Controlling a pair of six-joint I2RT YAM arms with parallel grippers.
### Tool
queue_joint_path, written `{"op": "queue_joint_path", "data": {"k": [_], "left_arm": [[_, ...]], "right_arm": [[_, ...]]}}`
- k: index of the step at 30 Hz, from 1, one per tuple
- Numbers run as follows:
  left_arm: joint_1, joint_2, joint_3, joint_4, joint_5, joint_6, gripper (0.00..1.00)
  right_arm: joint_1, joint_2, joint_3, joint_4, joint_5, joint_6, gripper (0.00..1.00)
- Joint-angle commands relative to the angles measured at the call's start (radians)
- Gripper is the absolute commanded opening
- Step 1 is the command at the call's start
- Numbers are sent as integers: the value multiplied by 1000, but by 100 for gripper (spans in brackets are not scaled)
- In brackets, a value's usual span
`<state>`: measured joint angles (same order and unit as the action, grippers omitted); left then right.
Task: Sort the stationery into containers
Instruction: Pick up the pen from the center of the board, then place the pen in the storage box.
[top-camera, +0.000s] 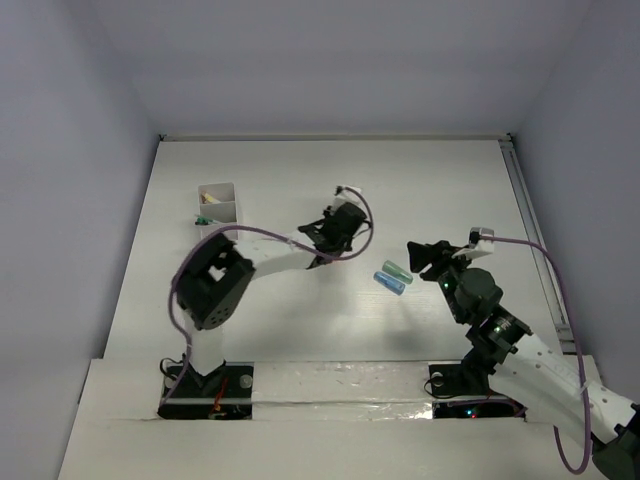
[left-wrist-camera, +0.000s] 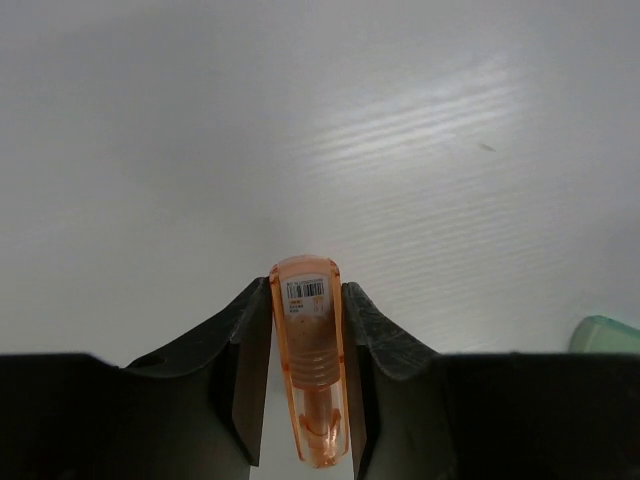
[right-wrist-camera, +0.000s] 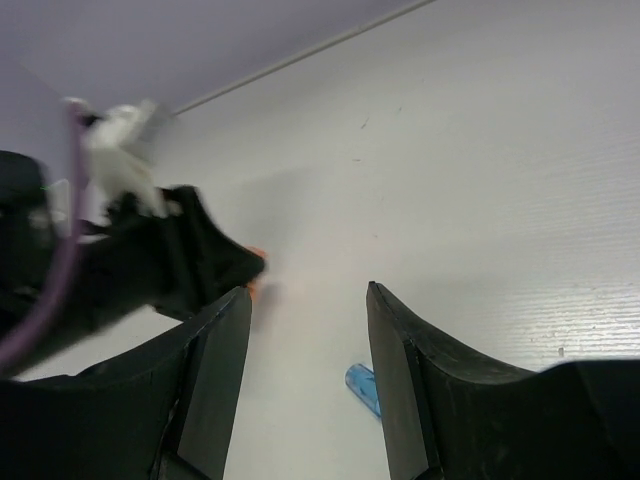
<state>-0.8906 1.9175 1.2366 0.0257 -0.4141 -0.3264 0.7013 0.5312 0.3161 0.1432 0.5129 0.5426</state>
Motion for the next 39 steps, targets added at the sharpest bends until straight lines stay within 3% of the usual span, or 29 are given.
{"op": "queue_joint_path", "data": {"k": [1,5,10,14,22,31,39], "left_arm": [[97,-254,-124,94,-133,-60,0],[168,-492,-348,164,-227,-117,0],[281,-670,-488,146,-376,-209,0],[432,-765,-586,213,-353,-227,0],[582,-759,-650,380,-339,-175,0],[614,-655,-637,499,-374,-90,0],[614,-626,-609,477,-328,-80,9]], "right_arm": [[-3,6,-2,68,-31,-15,56],[-3,19,0,87,-59,-23,55],[-3,70,11,96,-96,-18,54],[-3,64,-3,121,-114,-12,53],[-3,64,-12,138,-146,-12,52],[-3,79,-18,160,-149,-12,52],[-3,82,-17,165,-160,-18,52]]}}
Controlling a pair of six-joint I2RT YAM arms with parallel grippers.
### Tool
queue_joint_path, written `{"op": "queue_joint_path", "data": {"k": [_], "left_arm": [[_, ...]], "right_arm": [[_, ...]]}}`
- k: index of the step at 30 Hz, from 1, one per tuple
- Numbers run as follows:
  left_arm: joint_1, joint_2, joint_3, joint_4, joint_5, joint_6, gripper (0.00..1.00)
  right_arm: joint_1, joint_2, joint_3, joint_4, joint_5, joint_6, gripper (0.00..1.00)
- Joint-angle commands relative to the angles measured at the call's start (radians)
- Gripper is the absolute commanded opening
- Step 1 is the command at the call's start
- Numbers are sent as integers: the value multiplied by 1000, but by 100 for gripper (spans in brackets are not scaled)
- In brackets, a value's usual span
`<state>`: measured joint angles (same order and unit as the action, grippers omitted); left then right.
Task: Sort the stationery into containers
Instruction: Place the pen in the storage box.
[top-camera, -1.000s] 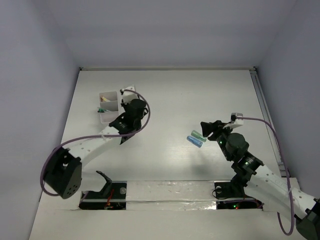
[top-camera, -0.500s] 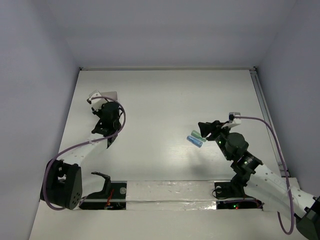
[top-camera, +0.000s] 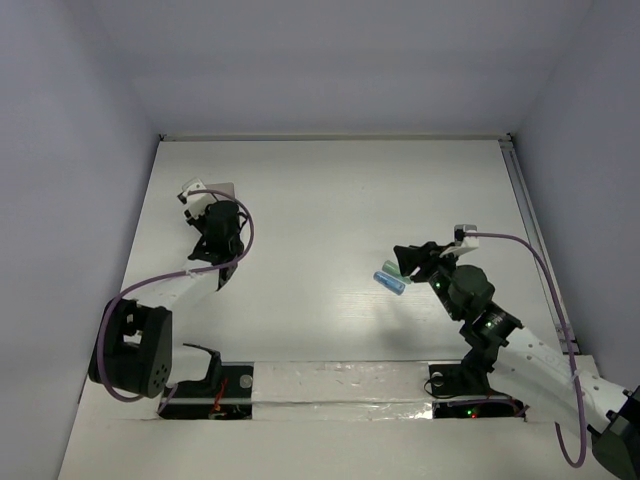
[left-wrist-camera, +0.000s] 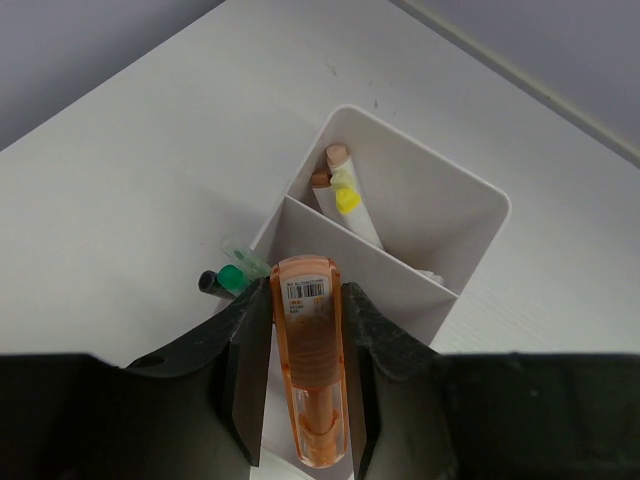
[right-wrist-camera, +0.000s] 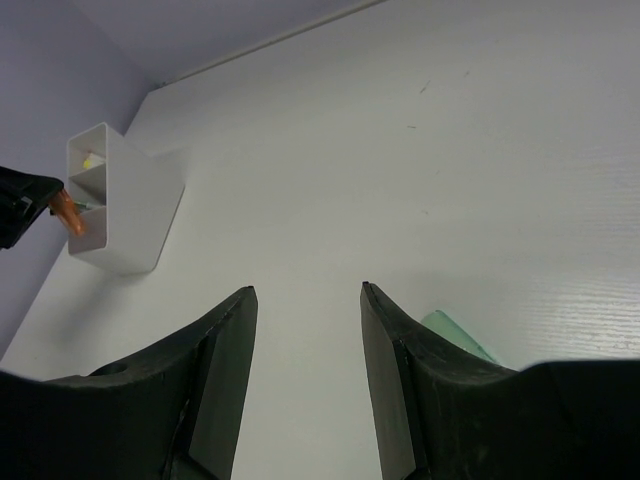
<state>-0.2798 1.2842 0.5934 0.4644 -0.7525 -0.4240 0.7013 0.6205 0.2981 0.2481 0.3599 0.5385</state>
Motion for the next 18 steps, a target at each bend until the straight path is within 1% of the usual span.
{"op": "queue_joint_path", "data": {"k": [1,7,9,11,12,15,18], "left_arm": [[4,9,37,37,15,18,10],[4,26,54,14,24,7,13],[4,24,52,17,24,7,16],[4,24,52,16,24,8,24],[4,24,54,16,24,7,26],[4,23,51,20,27,8,31],[4,17,46,23,28,8,32]], "right_arm": [[-3,-7,4,56,-7,-15,52],[-3,-21,4,51,-4,-18,52],[-3,-22,4,48,4,-18,52],[-3,-22,4,49,-2,-18,52],[-3,-22,4,51,-6,-18,52],[-3,-19,6,51,-6,-18,52],[-3,-13,7,51,-9,-20,52]]}}
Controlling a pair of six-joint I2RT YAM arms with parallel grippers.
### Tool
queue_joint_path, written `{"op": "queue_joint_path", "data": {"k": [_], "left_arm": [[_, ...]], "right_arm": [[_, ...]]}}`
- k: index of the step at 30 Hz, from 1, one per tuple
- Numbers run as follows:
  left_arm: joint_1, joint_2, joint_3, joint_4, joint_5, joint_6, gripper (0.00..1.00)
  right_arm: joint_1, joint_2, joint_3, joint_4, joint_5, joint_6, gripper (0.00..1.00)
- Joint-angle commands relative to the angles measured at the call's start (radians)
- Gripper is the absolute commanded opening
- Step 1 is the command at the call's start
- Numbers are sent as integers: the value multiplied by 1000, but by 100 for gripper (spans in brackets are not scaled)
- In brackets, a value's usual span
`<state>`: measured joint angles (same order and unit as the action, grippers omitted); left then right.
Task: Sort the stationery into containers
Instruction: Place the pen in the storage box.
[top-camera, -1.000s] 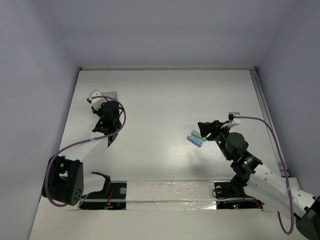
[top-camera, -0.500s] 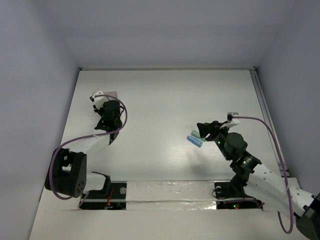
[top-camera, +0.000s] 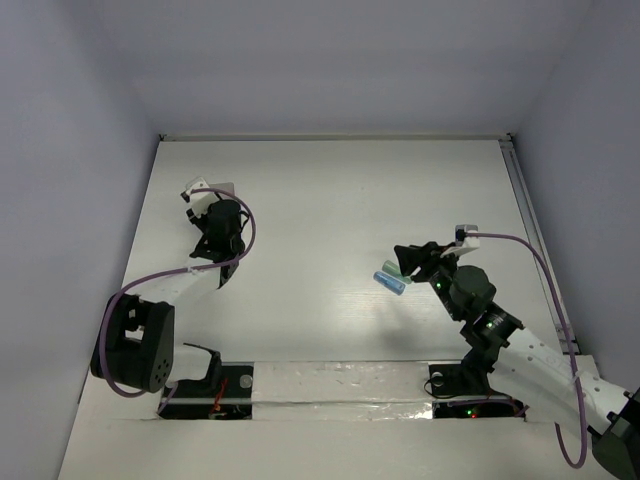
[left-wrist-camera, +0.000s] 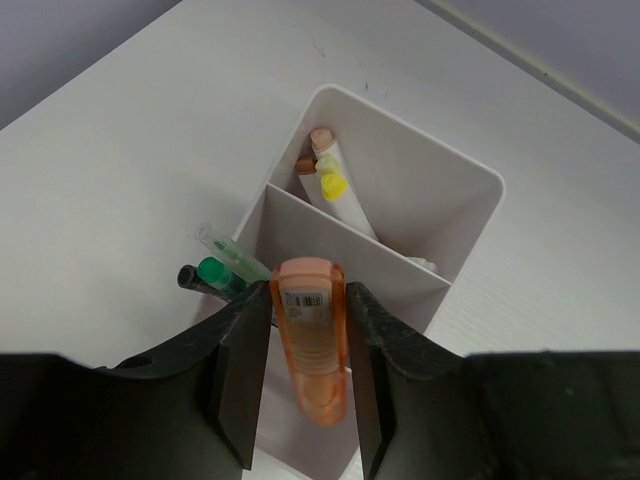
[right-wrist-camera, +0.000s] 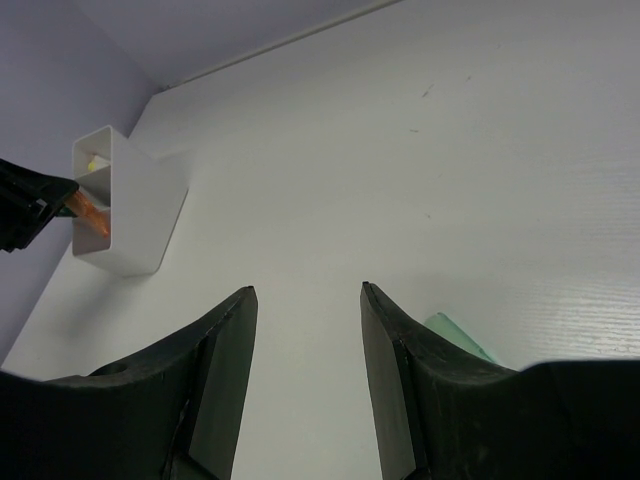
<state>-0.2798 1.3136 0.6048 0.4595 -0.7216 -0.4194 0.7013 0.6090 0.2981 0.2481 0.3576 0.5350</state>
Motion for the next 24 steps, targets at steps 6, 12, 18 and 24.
{"op": "queue_joint_path", "data": {"k": [6,12,18,24], "left_arm": [[4,-13,33,31,-2,5,32],[4,-28,18,48,22,10,32],[4,-63,9,47,56,11,34],[-15,-102,-14,53,59,8,55]], "right_arm": [[-3,5,7,53,-5,-17,52],[-3,20,12,56,-8,-21,48],[-3,89,35,43,-17,-26,40],[-3,153,64,23,-17,-27,43]]}}
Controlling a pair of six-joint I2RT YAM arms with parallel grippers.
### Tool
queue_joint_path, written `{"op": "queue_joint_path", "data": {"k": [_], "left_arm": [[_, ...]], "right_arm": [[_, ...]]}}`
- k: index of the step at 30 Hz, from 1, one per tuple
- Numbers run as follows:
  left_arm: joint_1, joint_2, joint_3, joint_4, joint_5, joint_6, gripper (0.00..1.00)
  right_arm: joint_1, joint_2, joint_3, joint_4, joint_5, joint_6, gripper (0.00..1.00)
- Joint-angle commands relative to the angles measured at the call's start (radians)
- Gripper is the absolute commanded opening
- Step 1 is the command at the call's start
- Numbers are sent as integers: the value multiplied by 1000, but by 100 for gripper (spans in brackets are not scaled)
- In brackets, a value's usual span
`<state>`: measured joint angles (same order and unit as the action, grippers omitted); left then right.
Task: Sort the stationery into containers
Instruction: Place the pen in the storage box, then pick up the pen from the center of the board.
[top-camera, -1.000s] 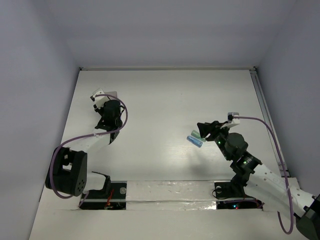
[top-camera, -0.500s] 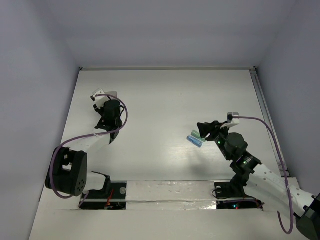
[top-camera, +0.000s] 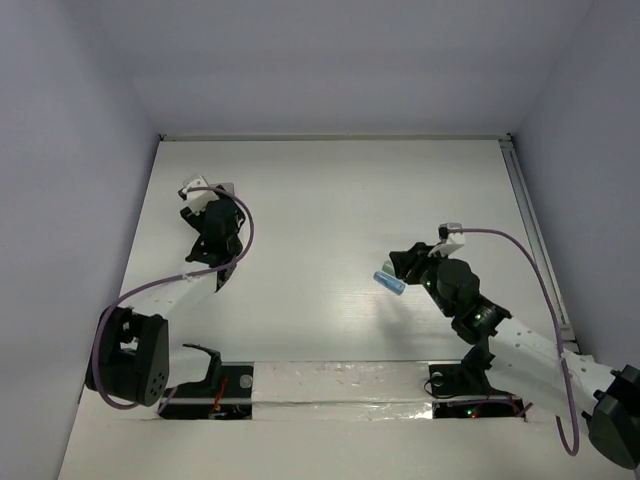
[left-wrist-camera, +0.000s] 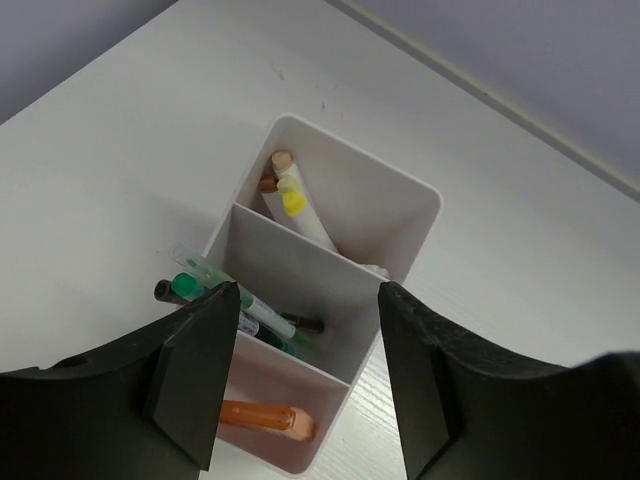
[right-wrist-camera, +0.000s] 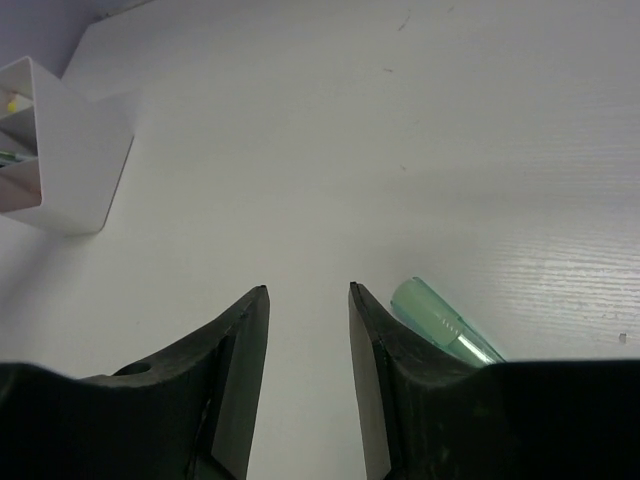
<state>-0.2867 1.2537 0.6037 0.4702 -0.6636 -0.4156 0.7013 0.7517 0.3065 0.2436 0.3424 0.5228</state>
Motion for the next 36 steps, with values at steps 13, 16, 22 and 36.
{"op": "queue_joint_path", "data": {"k": [13,16,22,36], "left_arm": [[-141,-210,-45,4,304,-68,22],[-184,-263,-71,-7,404,-86,14],[-255,-396,-128,-48,446,-66,12],[-298,-571,-197,-30,443,-58,22]], "right_arm": [[-3,222,209,-179,-6,-23,0],[-3,334,272,-240,-26,-47,0],[-13,563,448,-436,-126,-118,30],[-60,808,744,-829,-246,-325,44]]}}
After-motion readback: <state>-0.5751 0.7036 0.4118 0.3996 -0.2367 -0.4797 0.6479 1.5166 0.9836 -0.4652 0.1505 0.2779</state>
